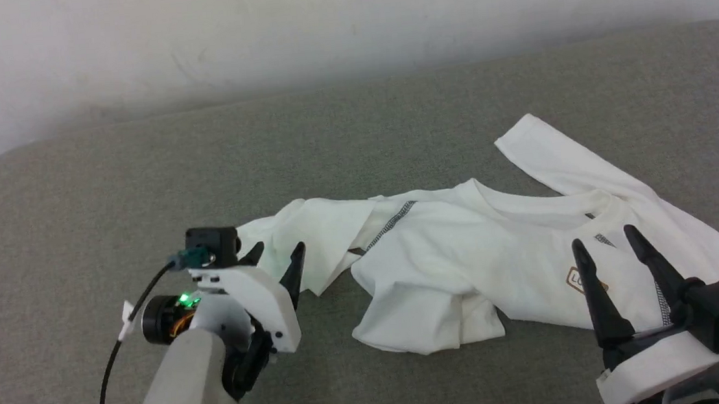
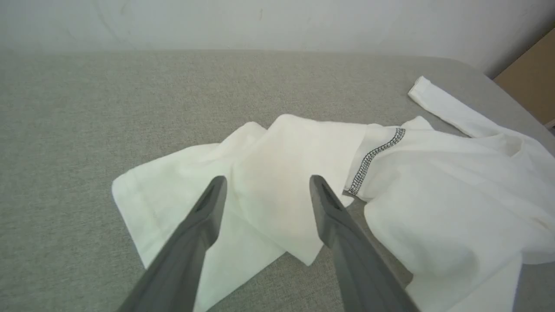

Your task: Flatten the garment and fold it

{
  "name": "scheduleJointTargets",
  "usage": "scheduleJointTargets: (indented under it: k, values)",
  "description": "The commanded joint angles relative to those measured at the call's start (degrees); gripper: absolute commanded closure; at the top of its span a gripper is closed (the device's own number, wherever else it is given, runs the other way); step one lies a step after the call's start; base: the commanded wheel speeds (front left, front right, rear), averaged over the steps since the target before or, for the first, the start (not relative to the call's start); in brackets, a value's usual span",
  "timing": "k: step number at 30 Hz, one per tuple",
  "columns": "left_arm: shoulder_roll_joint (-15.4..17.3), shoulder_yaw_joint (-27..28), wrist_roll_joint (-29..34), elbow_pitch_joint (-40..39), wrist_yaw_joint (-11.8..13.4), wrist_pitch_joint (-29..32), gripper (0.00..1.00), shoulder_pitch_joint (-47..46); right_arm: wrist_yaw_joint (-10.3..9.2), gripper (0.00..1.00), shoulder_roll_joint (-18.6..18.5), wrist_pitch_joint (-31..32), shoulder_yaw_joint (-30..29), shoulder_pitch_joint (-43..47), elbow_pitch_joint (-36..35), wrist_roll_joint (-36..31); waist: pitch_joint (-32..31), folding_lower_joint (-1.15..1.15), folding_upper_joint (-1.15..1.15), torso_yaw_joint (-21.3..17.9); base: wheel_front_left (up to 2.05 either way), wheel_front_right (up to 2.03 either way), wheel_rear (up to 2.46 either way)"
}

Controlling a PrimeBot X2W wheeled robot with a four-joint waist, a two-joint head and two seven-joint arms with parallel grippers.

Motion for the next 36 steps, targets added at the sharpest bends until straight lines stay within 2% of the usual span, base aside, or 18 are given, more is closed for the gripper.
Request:
scheduleJointTargets:
  k: [1,10,11,12,13,15,19,23,26,30,34,36]
  values:
    - [-0.1,-0.3,-0.5,1.7,-0.3,1.1,0.0,-1.6,-0.04,0.0,0.1,-0.1,0.3,-0.3,-0.2,0.4,2.1,-0.01,0.01,-2.0,0.0,0.0,0.0]
    - [0.4,-4.4,-1.3,19.6,-0.7,17.1,0.0,-9.4,-0.04,0.0,0.1,-0.9,1.4,-0.9,1.6,1.9,3.5,-0.01,0.01,-5.2,0.0,0.0,0.0]
    - [0.3,-5.0,-1.5,20.6,-0.7,18.5,0.47,-9.5,-0.04,0.0,0.1,-1.0,1.4,-0.9,1.8,2.0,3.4,-0.01,0.01,-5.4,0.0,0.0,0.0]
    - [0.1,-5.4,-2.1,21.4,-0.8,19.5,0.85,-9.5,-0.04,0.0,0.1,-1.2,1.4,-0.9,1.9,2.0,3.3,-0.01,0.01,-5.5,0.0,0.0,0.0]
    - [-0.1,-6.1,-2.4,21.8,-0.8,20.3,1.0,-9.3,-0.04,0.0,0.1,-1.3,1.3,-0.9,2.1,1.7,3.2,-0.01,0.01,-5.5,0.0,0.0,0.0]
    - [0.3,-7.2,-2.5,21.3,-0.9,18.9,1.0,-9.1,-0.04,0.0,0.1,-1.5,1.0,-1.0,2.4,1.4,3.0,-0.01,0.01,-5.4,0.0,0.0,0.0]
    - [2.0,-6.8,-2.9,17.5,-0.9,11.6,1.0,-7.7,-0.04,0.0,0.1,-1.7,0.3,-0.8,3.0,1.6,1.8,-0.01,0.01,-4.3,0.0,0.0,0.0]
    - [5.3,-4.8,-2.8,9.6,0.8,6.3,1.0,-3.8,-0.04,0.0,0.1,-1.6,-0.8,0.3,3.0,1.9,0.1,-0.01,0.01,-2.1,0.0,0.0,0.0]
    - [8.9,-2.7,-2.7,0.5,3.6,5.5,1.0,1.3,-0.04,0.0,0.1,-1.3,-1.3,1.3,2.7,1.2,-1.0,-0.01,0.01,-0.2,0.0,0.0,0.0]
    - [12.5,0.9,-3.6,-13.1,8.6,8.4,1.0,10.8,-0.04,0.0,0.1,-0.8,-1.7,2.2,2.0,1.0,-1.9,-0.01,0.01,2.2,0.0,0.0,0.0]
    - [13.9,5.3,-6.2,-22.6,13.8,12.2,1.0,21.7,-0.04,0.0,0.1,-0.1,-1.4,2.5,1.5,1.0,-2.2,-0.01,0.01,3.6,0.0,0.0,0.0]
    - [13.3,7.1,-7.6,-25.3,16.4,13.6,1.0,27.0,-0.04,0.0,0.1,0.2,-1.1,2.6,1.4,0.9,-2.4,-0.01,0.01,3.7,0.0,0.0,0.0]
